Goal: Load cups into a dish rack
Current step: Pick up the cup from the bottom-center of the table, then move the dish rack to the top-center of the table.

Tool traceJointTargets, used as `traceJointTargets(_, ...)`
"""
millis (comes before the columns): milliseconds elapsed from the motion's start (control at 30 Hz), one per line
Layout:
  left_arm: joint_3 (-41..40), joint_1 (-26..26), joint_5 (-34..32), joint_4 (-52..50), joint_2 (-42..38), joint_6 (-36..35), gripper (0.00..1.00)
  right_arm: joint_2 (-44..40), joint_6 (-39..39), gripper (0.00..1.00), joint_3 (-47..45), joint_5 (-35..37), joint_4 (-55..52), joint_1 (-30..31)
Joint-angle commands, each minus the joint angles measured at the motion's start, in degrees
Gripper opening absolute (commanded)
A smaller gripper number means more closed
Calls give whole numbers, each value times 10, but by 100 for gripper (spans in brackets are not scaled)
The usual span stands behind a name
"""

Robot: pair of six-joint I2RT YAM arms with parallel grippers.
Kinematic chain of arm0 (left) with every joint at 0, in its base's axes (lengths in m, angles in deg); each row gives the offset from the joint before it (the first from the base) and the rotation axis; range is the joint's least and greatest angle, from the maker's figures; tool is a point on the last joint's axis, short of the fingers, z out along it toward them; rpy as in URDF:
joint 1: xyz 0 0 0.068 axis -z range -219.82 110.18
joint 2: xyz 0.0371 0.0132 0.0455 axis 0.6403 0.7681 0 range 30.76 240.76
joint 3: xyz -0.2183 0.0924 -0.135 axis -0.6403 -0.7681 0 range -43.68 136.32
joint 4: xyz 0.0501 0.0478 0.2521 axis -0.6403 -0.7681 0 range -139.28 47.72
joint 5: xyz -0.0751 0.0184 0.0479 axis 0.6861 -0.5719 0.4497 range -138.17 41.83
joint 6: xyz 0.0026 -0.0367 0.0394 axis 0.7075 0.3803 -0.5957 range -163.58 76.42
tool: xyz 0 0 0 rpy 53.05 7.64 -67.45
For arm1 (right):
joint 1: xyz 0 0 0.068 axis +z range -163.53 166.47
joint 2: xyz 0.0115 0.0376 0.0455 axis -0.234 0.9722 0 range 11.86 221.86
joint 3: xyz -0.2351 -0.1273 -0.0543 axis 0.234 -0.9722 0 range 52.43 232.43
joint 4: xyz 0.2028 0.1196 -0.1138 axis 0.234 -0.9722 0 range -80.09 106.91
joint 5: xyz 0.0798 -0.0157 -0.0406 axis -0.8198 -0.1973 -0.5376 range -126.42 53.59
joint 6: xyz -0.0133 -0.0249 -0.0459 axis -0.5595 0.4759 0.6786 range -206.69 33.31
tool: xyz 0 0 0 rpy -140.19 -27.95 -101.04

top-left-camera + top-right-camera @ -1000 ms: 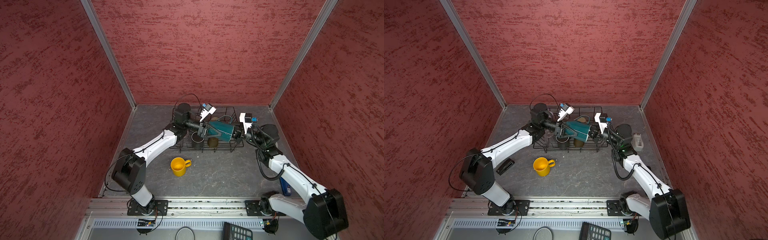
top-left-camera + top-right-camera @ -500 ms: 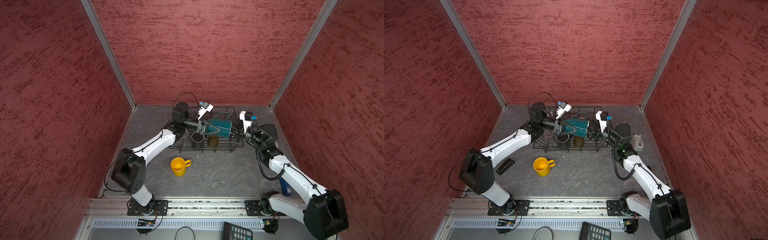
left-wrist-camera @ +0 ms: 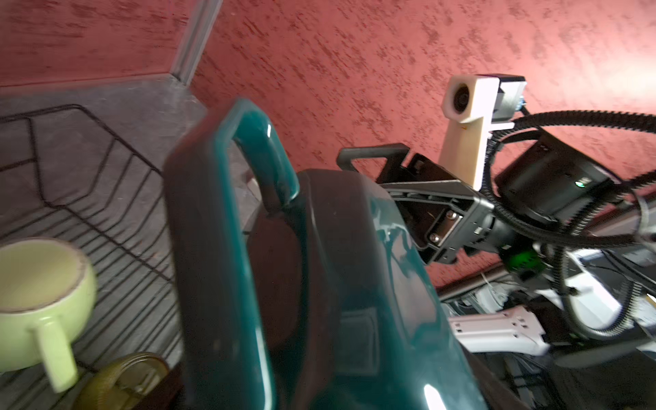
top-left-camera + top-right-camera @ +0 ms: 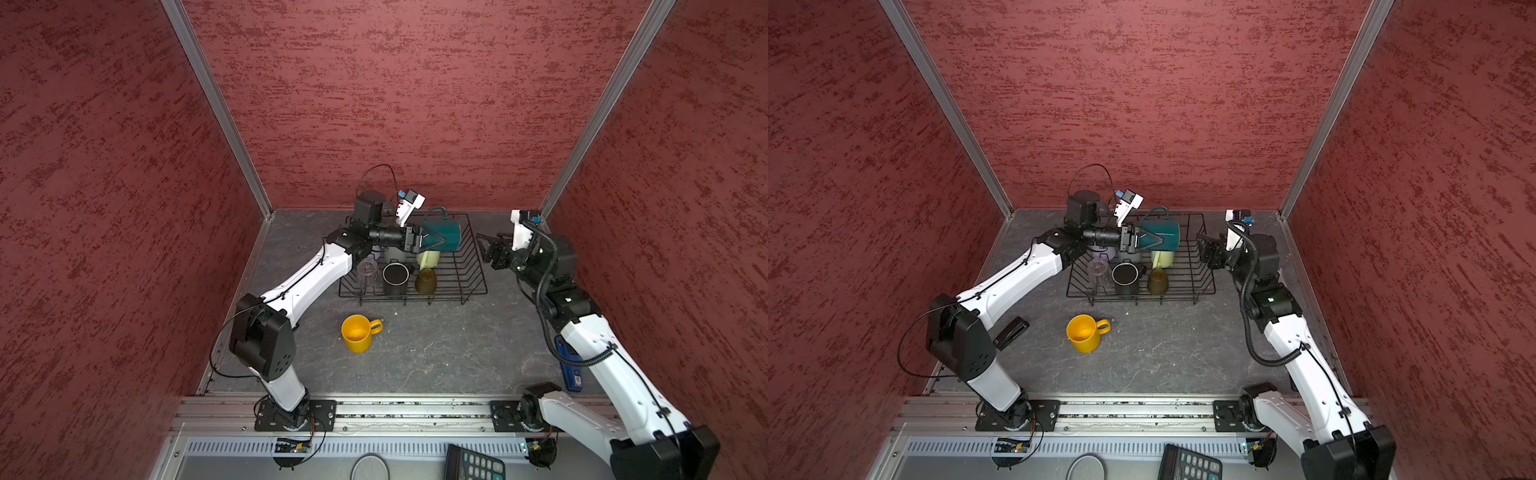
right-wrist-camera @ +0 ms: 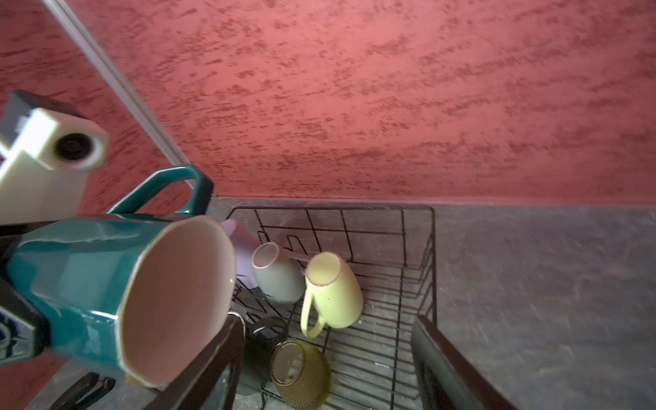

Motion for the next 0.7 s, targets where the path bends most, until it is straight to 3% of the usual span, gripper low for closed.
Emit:
traceJointTargets(0, 46, 9, -94, -72, 8, -54, 0, 35, -5, 66, 31, 73, -164, -8)
traceJointTargets(400, 118, 55, -246, -164, 24, -112, 0, 159, 12, 44, -10, 20, -118, -45)
traceJointTargets(667, 124, 66, -261, -164, 26, -120, 0, 200, 8, 36, -27, -8, -80, -54)
